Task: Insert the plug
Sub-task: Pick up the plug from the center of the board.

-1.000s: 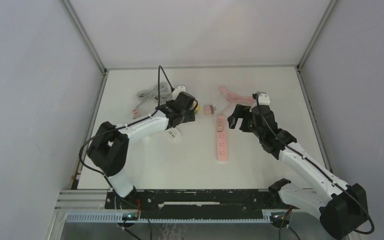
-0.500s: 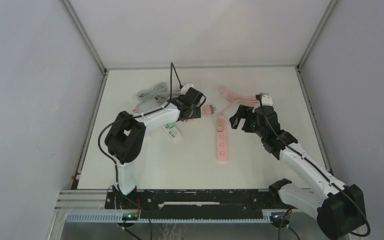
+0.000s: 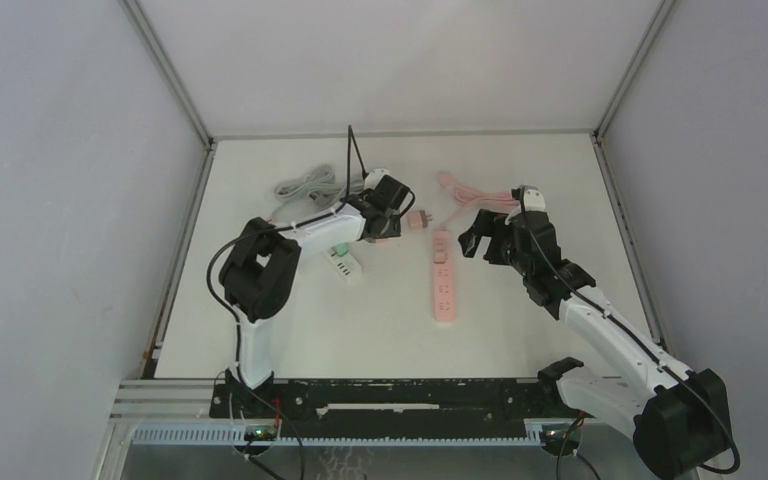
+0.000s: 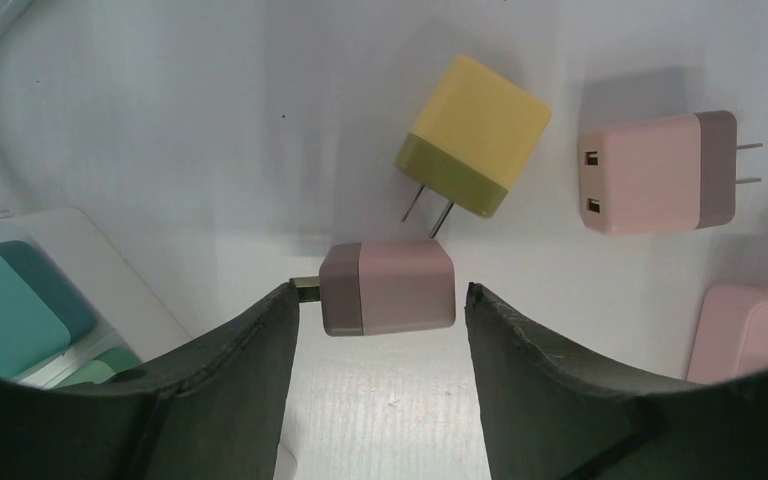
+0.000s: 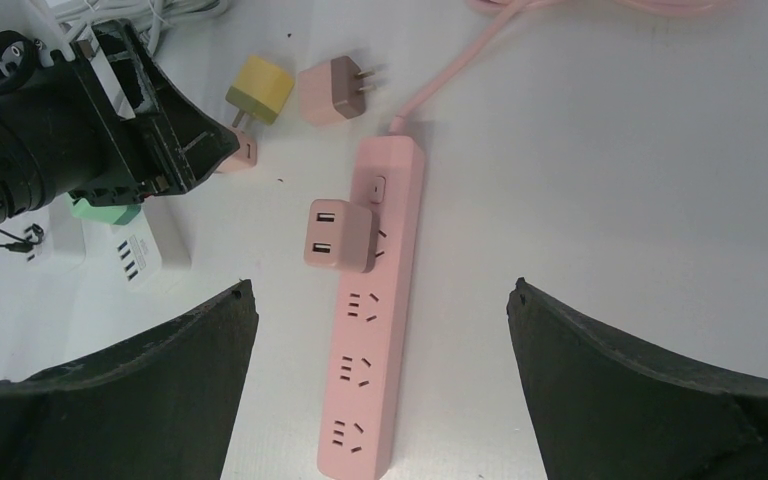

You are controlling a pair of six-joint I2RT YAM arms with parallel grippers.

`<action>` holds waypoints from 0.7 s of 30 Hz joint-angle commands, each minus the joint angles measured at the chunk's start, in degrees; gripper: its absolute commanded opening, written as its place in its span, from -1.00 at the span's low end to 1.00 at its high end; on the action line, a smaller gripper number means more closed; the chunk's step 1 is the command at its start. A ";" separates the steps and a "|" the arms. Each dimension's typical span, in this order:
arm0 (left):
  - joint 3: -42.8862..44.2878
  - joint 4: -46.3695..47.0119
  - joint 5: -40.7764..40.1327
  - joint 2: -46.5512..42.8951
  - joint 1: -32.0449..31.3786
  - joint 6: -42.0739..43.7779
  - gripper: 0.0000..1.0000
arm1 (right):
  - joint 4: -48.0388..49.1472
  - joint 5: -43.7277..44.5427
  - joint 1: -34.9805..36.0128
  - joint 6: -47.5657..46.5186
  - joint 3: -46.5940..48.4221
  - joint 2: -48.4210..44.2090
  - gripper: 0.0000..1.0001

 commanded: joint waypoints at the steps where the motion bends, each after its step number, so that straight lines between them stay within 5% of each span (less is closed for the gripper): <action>1: 3.47 0.06 -2.23 0.74 0.36 0.52 0.31 | 3.01 -0.36 -0.40 0.67 -0.15 -0.37 1.00; 16: 3.96 0.32 0.14 1.99 1.32 0.60 0.17 | 3.10 -1.01 -0.41 0.47 -0.13 -0.11 1.00; 21: 2.59 0.72 0.86 0.96 1.60 0.59 -0.07 | 3.17 -1.85 -0.36 -0.17 -0.11 -0.28 1.00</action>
